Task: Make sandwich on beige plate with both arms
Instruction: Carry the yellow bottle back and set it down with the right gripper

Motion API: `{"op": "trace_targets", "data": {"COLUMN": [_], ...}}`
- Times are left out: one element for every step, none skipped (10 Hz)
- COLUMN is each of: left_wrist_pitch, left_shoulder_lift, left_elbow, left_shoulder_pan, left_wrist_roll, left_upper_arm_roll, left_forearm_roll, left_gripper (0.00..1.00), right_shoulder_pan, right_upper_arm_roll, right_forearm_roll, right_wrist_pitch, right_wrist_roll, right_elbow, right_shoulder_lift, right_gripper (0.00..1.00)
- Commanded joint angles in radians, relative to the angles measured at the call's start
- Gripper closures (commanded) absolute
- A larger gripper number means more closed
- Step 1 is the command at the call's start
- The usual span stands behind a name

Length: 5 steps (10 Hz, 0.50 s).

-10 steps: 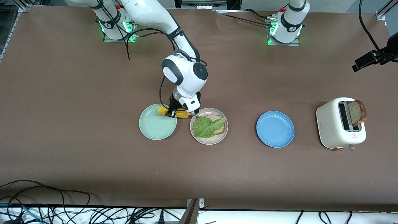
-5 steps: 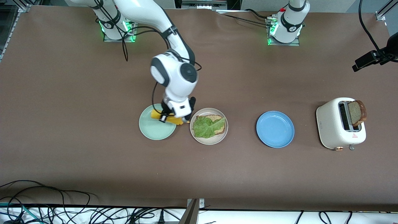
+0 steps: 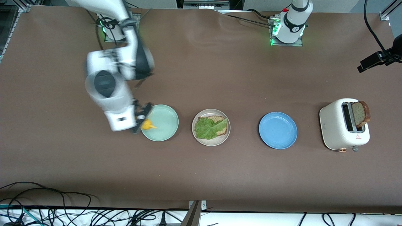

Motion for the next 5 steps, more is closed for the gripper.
{"op": "trace_targets", "data": {"left_wrist_pitch": [-0.013, -0.013, -0.013, -0.013, -0.012], "left_shoulder_lift": [0.006, 0.01, 0.018, 0.021, 0.055], "left_elbow": [0.013, 0.013, 0.013, 0.013, 0.013], "left_shoulder_pan": [0.013, 0.009, 0.001, 0.004, 0.001], "left_wrist_roll": [0.006, 0.009, 0.002, 0.012, 0.01], "left_upper_arm_roll": [-0.006, -0.009, -0.014, -0.014, -0.014], "left_forearm_roll": [-0.02, -0.024, -0.023, -0.023, -0.006], "left_gripper": [0.0, 0.0, 0.0, 0.0, 0.0], "right_shoulder_pan": [-0.115, -0.183, -0.252, -0.298, -0.339], "right_upper_arm_roll": [-0.031, -0.033, -0.033, -0.033, -0.033], "right_forearm_roll": [0.181, 0.279, 0.38, 0.475, 0.543], "right_wrist_pitch": [-0.03, -0.033, -0.037, -0.038, -0.052], "right_wrist_roll": [-0.241, -0.377, -0.505, -0.629, -0.744], "right_elbow": [-0.106, -0.159, -0.195, -0.234, -0.274], "right_shoulder_lift": [-0.094, -0.111, -0.114, -0.115, -0.113], "right_gripper": [1.0, 1.0, 1.0, 1.0, 1.0]}}
